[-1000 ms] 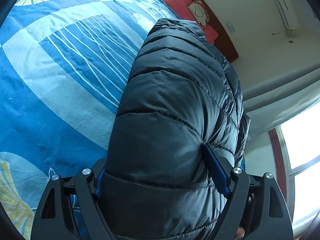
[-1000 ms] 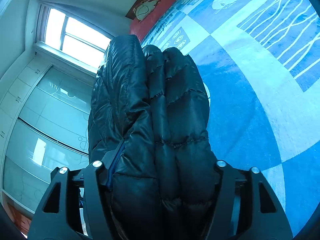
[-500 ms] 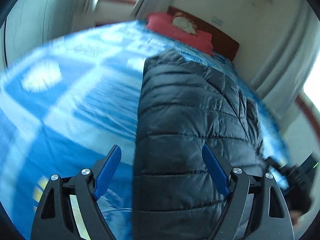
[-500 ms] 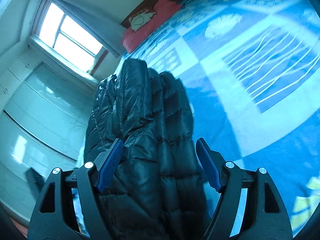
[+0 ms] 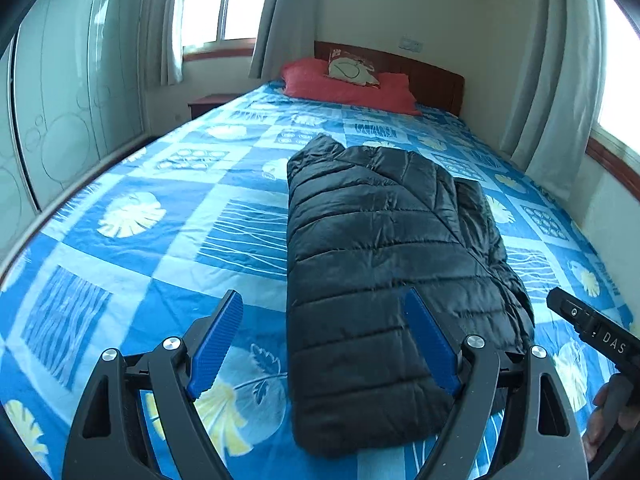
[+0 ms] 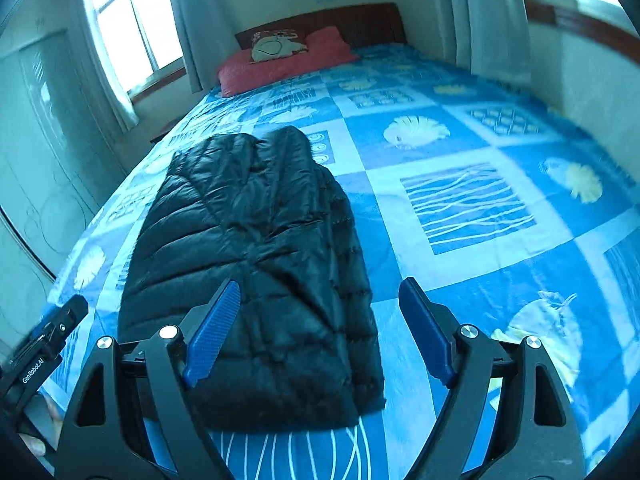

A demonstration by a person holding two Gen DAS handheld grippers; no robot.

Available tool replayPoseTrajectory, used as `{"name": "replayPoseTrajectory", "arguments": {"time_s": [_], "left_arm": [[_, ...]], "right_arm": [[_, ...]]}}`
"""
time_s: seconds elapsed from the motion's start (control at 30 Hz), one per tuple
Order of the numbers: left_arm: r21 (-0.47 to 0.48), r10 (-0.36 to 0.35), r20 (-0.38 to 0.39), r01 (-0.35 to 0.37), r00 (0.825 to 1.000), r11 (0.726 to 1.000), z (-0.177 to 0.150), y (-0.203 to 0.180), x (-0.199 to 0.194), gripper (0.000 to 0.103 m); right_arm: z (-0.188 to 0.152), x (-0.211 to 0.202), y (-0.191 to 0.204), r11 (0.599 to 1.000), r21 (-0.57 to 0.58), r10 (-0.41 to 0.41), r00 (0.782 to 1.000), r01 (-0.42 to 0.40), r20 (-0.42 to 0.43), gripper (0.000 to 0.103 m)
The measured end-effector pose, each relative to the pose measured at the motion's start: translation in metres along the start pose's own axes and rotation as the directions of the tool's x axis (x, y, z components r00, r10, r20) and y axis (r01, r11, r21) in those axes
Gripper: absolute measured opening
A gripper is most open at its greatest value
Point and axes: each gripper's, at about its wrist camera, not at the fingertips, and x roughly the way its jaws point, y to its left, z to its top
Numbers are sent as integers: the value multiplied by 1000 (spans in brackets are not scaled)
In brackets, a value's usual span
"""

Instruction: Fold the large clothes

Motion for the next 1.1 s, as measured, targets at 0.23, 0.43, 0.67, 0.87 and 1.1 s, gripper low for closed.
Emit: {"name": "replayPoseTrajectory", "arguments": {"time_s": [0.23,0.43,0.67,0.87,1.1], "left_arm": [[21,5,28,-5,1000,1000,-2,-6,-34,82],[16,4,28,-4,1000,1000,-7,-8,-44,82],[28,3,34,-4,999,1000,-11,-12,-50,82],[26,0,33,-1,999,1000,-13,-13,-52,82],[34,4,41,-5,999,999,-13,-15,-56,82]], "right_arm": [[-4,-33,30,992,-110,-57,995,66,80,87],[-13,-47,39,987,-146,-57,994,70,96,88],[-19,-52,39,988,-142,-54,994,68,95,88],[-21,-55,40,987,-144,-57,993,71,101,88],[-22,-57,41,986,-151,-58,993,73,104,88]]}}
